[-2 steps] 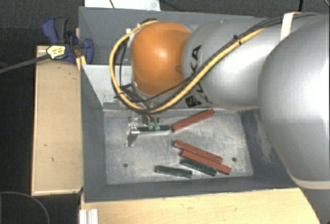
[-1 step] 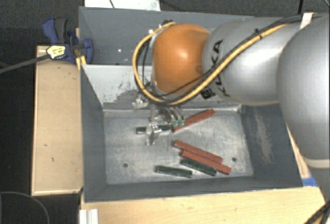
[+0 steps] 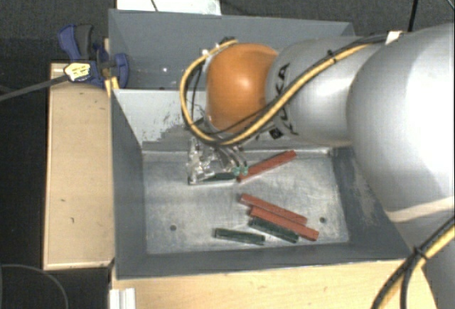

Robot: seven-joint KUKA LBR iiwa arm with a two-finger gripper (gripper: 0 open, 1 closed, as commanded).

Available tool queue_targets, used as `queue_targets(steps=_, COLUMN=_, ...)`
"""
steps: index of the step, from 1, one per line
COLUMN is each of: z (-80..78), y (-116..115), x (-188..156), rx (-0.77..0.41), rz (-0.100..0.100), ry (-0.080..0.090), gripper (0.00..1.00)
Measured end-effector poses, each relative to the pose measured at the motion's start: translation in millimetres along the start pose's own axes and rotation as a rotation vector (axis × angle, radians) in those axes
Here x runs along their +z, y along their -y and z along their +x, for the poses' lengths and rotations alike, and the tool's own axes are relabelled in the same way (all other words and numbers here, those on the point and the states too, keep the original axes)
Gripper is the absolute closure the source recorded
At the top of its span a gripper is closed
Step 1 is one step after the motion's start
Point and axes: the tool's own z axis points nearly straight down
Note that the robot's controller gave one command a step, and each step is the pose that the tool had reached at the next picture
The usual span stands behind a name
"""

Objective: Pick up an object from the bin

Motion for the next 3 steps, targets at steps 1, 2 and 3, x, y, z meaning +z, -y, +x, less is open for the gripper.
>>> queue_targets(steps=1, z=0.0, y=0, x=0, rx=0.005, rz=0.0, ry=0.0, gripper=0.0)
queue_targets(steps=2, z=0.0, y=0, x=0, rx=0.005, rz=0.0, ry=0.0, gripper=0.0)
queue_targets(steps=3, z=5.4, y=42, x=24, rx=-0.176, rz=0.001, ry=0.002, gripper=1.0)
